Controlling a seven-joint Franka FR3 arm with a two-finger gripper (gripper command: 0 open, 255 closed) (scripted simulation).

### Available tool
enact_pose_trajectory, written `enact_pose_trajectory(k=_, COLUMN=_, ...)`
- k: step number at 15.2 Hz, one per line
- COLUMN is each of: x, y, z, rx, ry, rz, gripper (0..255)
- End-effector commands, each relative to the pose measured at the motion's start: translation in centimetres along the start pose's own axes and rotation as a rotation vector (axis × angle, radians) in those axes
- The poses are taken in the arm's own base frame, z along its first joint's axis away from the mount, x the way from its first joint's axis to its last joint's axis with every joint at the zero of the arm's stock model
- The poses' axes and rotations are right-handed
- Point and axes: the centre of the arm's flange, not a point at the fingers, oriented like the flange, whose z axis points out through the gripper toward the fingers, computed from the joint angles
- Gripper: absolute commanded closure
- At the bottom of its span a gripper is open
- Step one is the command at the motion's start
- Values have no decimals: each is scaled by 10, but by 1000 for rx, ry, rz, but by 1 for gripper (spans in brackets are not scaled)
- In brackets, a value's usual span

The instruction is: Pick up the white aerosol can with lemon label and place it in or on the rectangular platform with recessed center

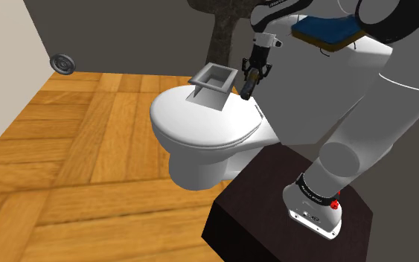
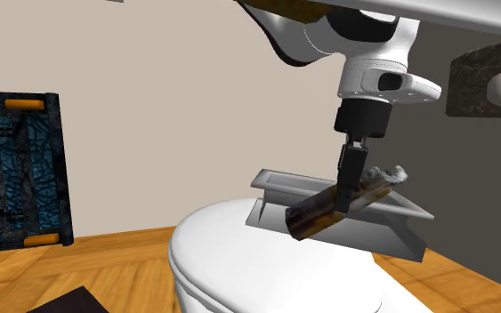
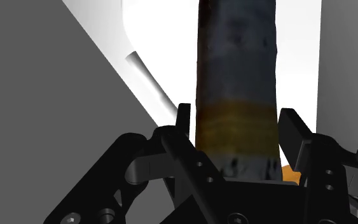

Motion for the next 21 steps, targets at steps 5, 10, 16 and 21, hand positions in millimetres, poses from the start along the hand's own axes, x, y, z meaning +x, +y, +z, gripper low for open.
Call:
enact_pose_trajectory(k=5, x=-6, y=2, z=-31, rx=0, ry=0, rz=0, gripper=255)
enact_pose_trajectory(k=10, x=-10, y=3, z=-57, rx=0, ry=0, rz=0, gripper=255)
enact_pose_trajectory(k=16, x=-17, y=-8, z=-81, rx=0, ry=0, rz=0, gripper=255)
enact_pose_trajectory(k=21, x=-30, y=-72, z=-85, rx=0, ry=0, rz=0, gripper=255)
